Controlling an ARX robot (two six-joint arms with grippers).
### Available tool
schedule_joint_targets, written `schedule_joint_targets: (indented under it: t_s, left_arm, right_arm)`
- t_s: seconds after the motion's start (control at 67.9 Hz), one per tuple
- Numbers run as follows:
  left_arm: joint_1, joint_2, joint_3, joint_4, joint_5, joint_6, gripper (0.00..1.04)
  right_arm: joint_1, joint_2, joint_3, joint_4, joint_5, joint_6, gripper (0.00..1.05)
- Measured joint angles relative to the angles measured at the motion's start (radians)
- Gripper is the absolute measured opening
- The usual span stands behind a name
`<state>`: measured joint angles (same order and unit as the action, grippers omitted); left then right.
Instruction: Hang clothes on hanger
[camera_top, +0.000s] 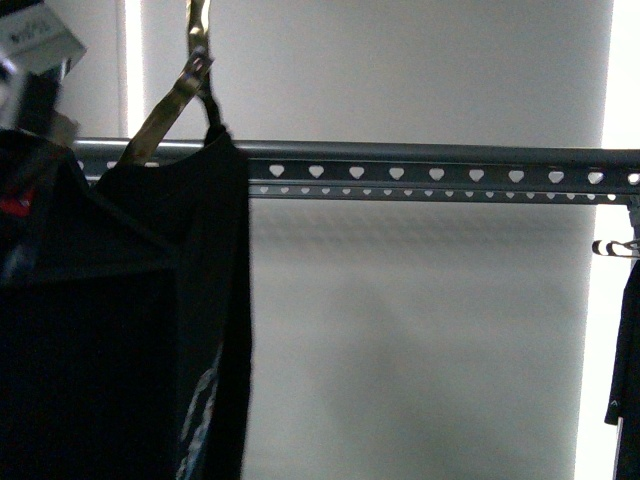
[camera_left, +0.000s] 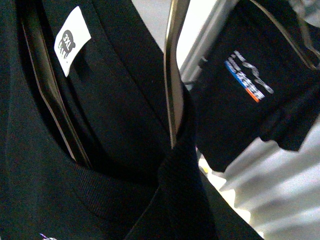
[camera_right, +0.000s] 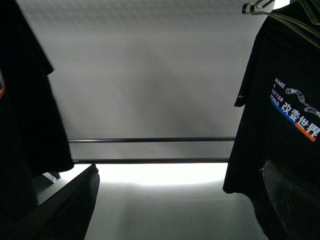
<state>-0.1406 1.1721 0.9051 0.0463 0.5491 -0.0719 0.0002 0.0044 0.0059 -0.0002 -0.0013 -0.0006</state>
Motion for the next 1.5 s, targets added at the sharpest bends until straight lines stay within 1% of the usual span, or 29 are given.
schedule_joint_targets:
  t_s: [0.074, 0.103, 0.118, 0.147, 0.162, 0.206, 0.236, 0.265, 0.294, 0.309, 0.353, 0.427, 0.501, 0.721, 1.148, 1.178, 1.207, 1.222, 1.266, 1.281, 1.31, 1.325, 1.34, 1.369, 1.384, 1.413, 1.443, 1.458, 1.502]
  left_arm:
    - [0.043, 0.031, 0.053, -0.024, 0.163, 0.112, 0.04]
    - [0.055, 0.041, 0.072, -0.039, 0.197, 0.156, 0.04]
    - [0.067, 0.051, 0.091, -0.060, 0.250, 0.204, 0.04]
    - [0.078, 0.063, 0.112, -0.086, 0.291, 0.257, 0.04]
    - [0.089, 0.073, 0.130, -0.111, 0.328, 0.330, 0.04]
    - [0.103, 0.092, 0.159, -0.161, 0.373, 0.412, 0.04]
    - [0.113, 0.116, 0.196, -0.232, 0.386, 0.517, 0.04]
    - [0.121, 0.144, 0.237, -0.308, 0.379, 0.641, 0.04]
    - [0.125, 0.164, 0.266, -0.357, 0.369, 0.691, 0.04]
    - [0.129, 0.184, 0.291, -0.401, 0.349, 0.770, 0.04]
    - [0.131, 0.222, 0.333, -0.470, 0.309, 0.869, 0.04]
    - [0.127, 0.279, 0.381, -0.523, 0.256, 0.996, 0.04]
    - [0.109, 0.333, 0.416, -0.485, 0.219, 1.072, 0.04]
    - [0.047, 0.373, 0.469, -0.338, 0.188, 1.181, 0.04]
    - [0.042, 0.374, 0.477, -0.333, 0.187, 1.192, 0.04]
    - [0.042, 0.374, 0.477, -0.333, 0.187, 1.192, 0.04]
    - [0.042, 0.374, 0.477, -0.333, 0.188, 1.192, 0.04]
    - [0.042, 0.374, 0.477, -0.333, 0.188, 1.192, 0.04]
    - [0.042, 0.375, 0.477, -0.333, 0.187, 1.192, 0.04]
    - [0.042, 0.375, 0.477, -0.333, 0.187, 1.192, 0.04]
    - [0.040, 0.375, 0.477, -0.333, 0.188, 1.193, 0.04]
    - [0.039, 0.375, 0.477, -0.333, 0.188, 1.193, 0.04]
    - [0.039, 0.375, 0.477, -0.333, 0.190, 1.193, 0.04]
    - [0.037, 0.375, 0.477, -0.333, 0.191, 1.193, 0.04]
    - [0.037, 0.375, 0.477, -0.333, 0.191, 1.193, 0.04]
    - [0.036, 0.375, 0.477, -0.333, 0.191, 1.193, 0.04]
    - [0.036, 0.375, 0.477, -0.333, 0.191, 1.193, 0.04]
    - [0.037, 0.375, 0.477, -0.333, 0.191, 1.193, 0.04]
    - [0.041, 0.375, 0.477, -0.333, 0.191, 1.194, 0.04]
  right_arm:
    - [0.000, 0.000, 0.000, 0.000, 0.000, 0.000, 0.97]
    - [0.000, 0.000, 0.000, 0.000, 0.000, 0.000, 0.97]
    - [0.000, 0.000, 0.000, 0.000, 0.000, 0.000, 0.97]
    - [0.000, 0.000, 0.000, 0.000, 0.000, 0.000, 0.97]
    - [0.000, 0.000, 0.000, 0.000, 0.000, 0.000, 0.97]
    - [0.000, 0.000, 0.000, 0.000, 0.000, 0.000, 0.97]
    - [0.000, 0.000, 0.000, 0.000, 0.000, 0.000, 0.97]
    - [0.000, 0.000, 0.000, 0.000, 0.000, 0.000, 0.97]
    - [0.000, 0.000, 0.000, 0.000, 0.000, 0.000, 0.97]
    - [0.000, 0.000, 0.000, 0.000, 0.000, 0.000, 0.97]
    - [0.000, 0.000, 0.000, 0.000, 0.000, 0.000, 0.97]
    - [0.000, 0.000, 0.000, 0.000, 0.000, 0.000, 0.97]
    - [0.000, 0.000, 0.000, 0.000, 0.000, 0.000, 0.97]
    - [0.000, 0.000, 0.000, 0.000, 0.000, 0.000, 0.97]
    - [0.000, 0.000, 0.000, 0.000, 0.000, 0.000, 0.97]
    - [-0.014, 0.009, 0.000, 0.010, -0.033, -0.003, 0.97]
    - [-0.046, 0.029, 0.002, 0.039, -0.142, -0.012, 0.97]
    - [-0.091, 0.062, 0.003, 0.080, -0.246, -0.029, 0.97]
    - [-0.179, 0.138, 0.018, 0.157, -0.419, -0.055, 0.97]
    - [-0.236, 0.195, 0.036, 0.208, -0.518, -0.068, 0.97]
    - [-0.296, 0.257, 0.059, 0.260, -0.613, -0.089, 0.97]
    - [-0.328, 0.293, 0.066, 0.273, -0.636, -0.093, 0.97]
    - [-0.384, 0.354, 0.104, 0.336, -0.743, -0.117, 0.97]
    - [-0.437, 0.400, 0.129, 0.370, -0.798, -0.132, 0.97]
    - [-0.485, 0.479, 0.177, 0.425, -0.886, -0.163, 0.97]
    - [-0.537, 0.571, 0.243, 0.459, -0.974, -0.203, 0.97]
    - [-0.560, 0.626, 0.290, 0.457, -1.023, -0.232, 0.97]
    - [-0.575, 0.680, 0.340, 0.441, -1.065, -0.256, 0.97]
    - [-0.584, 0.780, 0.439, 0.382, -1.128, -0.329, 0.97]
